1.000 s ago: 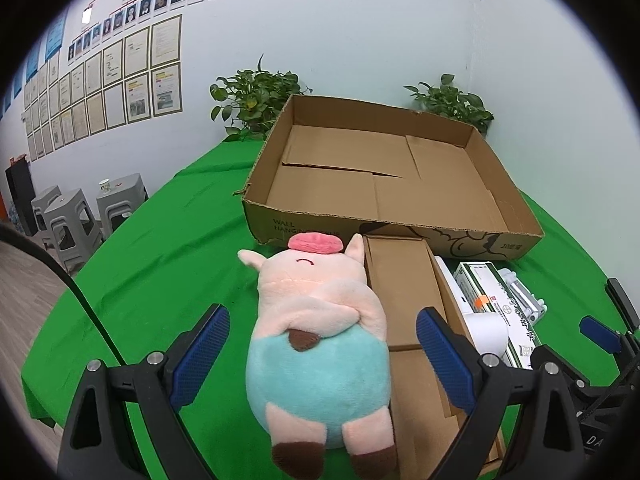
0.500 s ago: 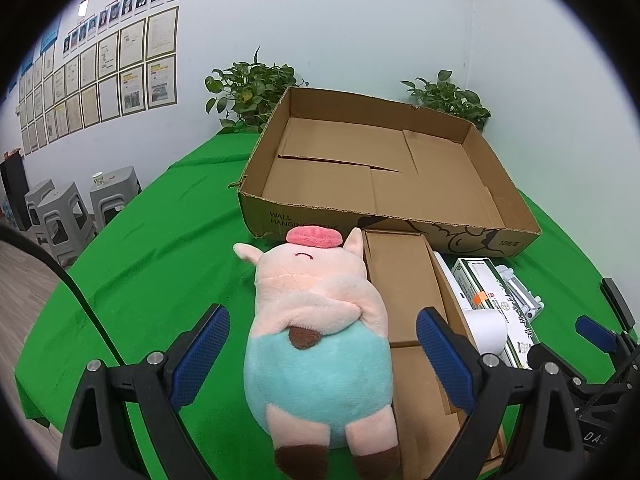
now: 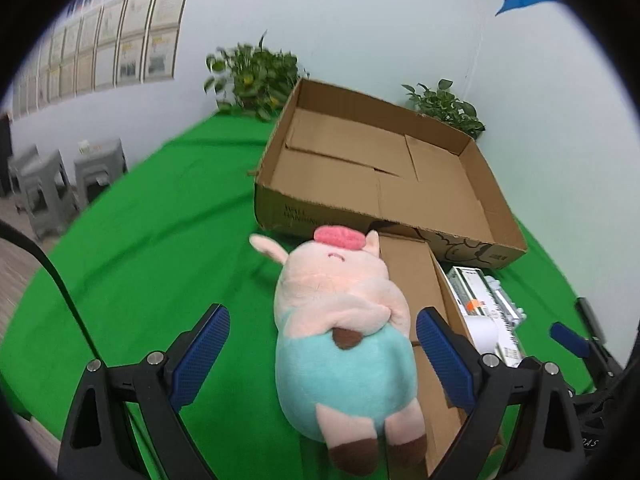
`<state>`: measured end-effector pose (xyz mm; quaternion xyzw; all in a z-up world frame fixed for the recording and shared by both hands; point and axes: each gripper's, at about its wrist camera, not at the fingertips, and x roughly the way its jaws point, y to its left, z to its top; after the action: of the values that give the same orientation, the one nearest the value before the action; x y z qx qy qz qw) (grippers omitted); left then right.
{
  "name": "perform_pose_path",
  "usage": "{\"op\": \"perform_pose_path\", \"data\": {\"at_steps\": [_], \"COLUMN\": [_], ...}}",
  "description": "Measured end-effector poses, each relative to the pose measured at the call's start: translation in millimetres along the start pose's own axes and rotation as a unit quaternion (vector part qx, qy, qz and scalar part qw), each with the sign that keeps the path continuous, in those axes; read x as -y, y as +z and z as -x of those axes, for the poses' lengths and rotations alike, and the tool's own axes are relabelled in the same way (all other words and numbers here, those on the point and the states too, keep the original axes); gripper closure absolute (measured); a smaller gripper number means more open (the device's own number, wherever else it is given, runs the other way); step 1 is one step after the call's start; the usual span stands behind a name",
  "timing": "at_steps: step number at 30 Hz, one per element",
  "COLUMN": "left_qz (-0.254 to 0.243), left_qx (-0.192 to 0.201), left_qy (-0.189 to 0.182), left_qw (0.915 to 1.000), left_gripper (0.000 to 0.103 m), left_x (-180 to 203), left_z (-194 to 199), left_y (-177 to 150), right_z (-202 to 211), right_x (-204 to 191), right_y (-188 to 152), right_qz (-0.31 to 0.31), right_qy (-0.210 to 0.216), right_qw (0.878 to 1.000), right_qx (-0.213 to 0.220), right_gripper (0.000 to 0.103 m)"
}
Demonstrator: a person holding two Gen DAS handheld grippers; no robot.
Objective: Organize objects
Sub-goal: 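Move the left tool toward the plush pig and close on it, then lift the plush pig with the left tool while the right tool also grips it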
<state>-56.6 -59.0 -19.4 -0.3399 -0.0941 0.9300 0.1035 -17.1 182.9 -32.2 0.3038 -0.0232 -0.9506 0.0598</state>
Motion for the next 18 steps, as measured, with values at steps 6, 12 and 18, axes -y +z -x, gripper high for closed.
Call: {"op": "perform_pose_path", "data": {"at_steps": [6, 12, 18], "left_qz": [0.033, 0.045, 0.037], "left_qx": [-0.055, -0.079, -0.068], "left_qy": [-0.061, -0.138, -0.141], "left_qw": [0.9961, 0.9862, 0.9869], "left_gripper": [0.008, 0.024, 0.041], "left_x": [-22, -24, -26], "left_z": [-22, -38, -26], "left_y": [-12, -31, -35], "right_z": [3, -3, -7], "right_x": [1, 1, -30], "right_y": [10, 15, 33], "right_qz": [-0.03, -0.057, -0.006], "right_qy": [0.089, 0.123, 0.14], "right_qw": [0.996, 0.991, 0.99], "right_qx": [0.001, -0.021, -0.02], "right_gripper": [0.0, 0.0, 0.0]}}
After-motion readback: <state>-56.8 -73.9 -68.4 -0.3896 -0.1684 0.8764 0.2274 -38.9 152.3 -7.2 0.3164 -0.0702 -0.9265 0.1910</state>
